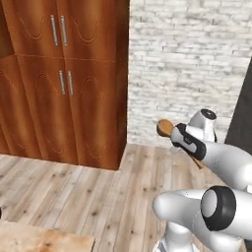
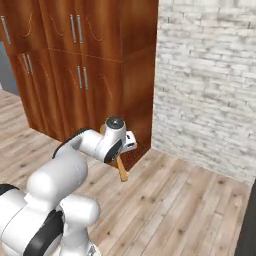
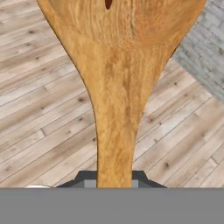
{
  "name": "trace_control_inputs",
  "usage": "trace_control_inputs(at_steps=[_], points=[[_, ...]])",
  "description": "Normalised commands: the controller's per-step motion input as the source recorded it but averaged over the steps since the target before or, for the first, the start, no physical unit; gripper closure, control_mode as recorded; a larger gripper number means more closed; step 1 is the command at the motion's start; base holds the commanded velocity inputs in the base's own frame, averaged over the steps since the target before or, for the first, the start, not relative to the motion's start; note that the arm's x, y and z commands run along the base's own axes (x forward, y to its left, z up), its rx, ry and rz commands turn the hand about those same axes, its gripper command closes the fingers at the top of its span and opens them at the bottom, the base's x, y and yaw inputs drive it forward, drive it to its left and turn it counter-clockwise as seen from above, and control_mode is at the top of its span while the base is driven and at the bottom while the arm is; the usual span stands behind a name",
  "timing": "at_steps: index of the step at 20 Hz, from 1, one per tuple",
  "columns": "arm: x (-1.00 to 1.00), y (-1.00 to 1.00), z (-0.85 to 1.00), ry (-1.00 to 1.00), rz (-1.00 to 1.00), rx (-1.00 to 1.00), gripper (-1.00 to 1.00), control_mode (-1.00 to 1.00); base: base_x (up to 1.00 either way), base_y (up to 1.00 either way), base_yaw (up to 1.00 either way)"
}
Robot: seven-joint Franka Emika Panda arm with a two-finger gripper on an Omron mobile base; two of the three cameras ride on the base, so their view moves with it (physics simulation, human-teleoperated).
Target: Organize the utensils by type. Pick up the wooden spoons from the counter and place them in the open cabinet. Then pick up the metallic utensils from the counter and place them in the open drawer.
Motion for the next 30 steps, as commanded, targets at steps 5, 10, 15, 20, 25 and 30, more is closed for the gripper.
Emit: trace_control_inputs(at_steps=[5, 10, 15, 20, 25, 30], points=[[0.00, 0.00, 0.00, 0.00, 0.00, 0.00, 1.00, 1.00, 0.86, -0.15, 0.66], [0.00, 0.00, 0.00, 0.00, 0.00, 0.00, 1.00, 1.00, 0.78, -0.13, 0.73], [0.00, 0.00, 0.00, 0.00, 0.00, 0.00, 1.00, 1.00, 0.96, -0.10, 0.58], [0.00, 0.00, 0.00, 0.00, 0.00, 0.00, 1.00, 1.00, 0.96, -0.09, 0.58], [0.00, 0.00, 0.00, 0.00, 0.00, 0.00, 1.00, 1.00, 0.96, -0.02, 0.59], [0.00, 0.00, 0.00, 0.00, 0.00, 0.00, 1.00, 1.00, 1.00, 0.00, 0.44]])
